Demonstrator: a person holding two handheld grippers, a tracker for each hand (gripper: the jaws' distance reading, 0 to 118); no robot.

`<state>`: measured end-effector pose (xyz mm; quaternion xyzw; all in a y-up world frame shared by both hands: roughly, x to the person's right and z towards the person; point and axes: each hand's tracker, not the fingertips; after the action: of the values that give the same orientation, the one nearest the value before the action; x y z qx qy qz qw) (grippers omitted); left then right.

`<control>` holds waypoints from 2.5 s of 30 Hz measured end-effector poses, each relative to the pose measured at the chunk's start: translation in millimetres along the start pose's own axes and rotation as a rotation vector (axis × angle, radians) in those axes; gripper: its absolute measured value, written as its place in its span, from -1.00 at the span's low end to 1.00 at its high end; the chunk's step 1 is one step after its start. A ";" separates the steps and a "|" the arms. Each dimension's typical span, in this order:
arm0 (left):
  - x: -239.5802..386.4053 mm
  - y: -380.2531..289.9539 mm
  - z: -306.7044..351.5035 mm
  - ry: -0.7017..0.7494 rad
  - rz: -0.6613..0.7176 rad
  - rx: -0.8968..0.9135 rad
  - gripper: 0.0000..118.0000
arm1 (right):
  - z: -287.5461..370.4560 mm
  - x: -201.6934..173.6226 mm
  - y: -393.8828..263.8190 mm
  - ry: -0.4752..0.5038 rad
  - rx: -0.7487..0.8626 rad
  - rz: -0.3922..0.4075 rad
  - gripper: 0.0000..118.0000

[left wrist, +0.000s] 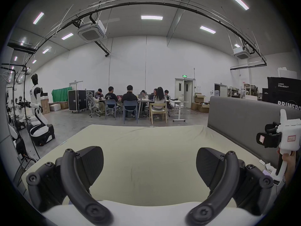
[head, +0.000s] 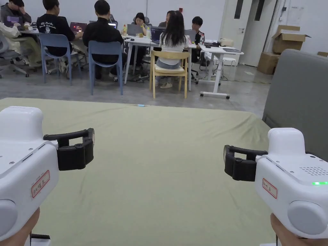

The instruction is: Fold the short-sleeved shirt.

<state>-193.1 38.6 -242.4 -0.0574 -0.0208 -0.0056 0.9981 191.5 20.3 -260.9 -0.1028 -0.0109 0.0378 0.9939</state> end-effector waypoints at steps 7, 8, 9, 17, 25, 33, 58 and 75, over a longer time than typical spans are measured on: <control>-0.1 -0.3 -0.3 -0.005 0.003 -0.006 1.00 | -1.7 2.2 -1.9 0.002 -0.007 -0.004 1.00; 0.3 -0.7 -0.5 -0.007 0.001 -0.007 1.00 | -2.0 2.3 -2.1 0.003 -0.007 -0.004 1.00; 0.7 -1.0 -0.9 -0.008 0.000 -0.008 1.00 | -2.0 1.9 -2.6 0.002 -0.005 -0.005 1.00; 2.1 -3.3 -3.2 -0.013 -0.003 -0.013 1.00 | -1.2 2.2 -3.9 -0.016 0.019 -0.016 1.00; 1.3 -4.1 -3.8 -0.018 -0.004 -0.014 1.00 | -4.7 8.7 -5.6 0.033 -0.001 -0.033 1.00; 0.0 -4.1 -6.0 -0.022 -0.008 -0.020 1.00 | -5.3 6.8 -8.6 0.012 -0.002 -0.034 1.00; -0.4 0.3 -5.4 -0.010 -0.019 -0.006 1.00 | -11.7 18.7 1.7 0.132 -0.158 -0.172 1.00; 4.4 4.9 -5.1 -0.004 -0.026 0.008 1.00 | -2.7 13.5 5.0 -0.075 -0.029 -0.122 1.00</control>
<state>-188.5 42.9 -247.8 -0.0529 -0.0237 -0.0183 0.9982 204.6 25.7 -264.4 -0.1148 -0.0550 -0.0190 0.9917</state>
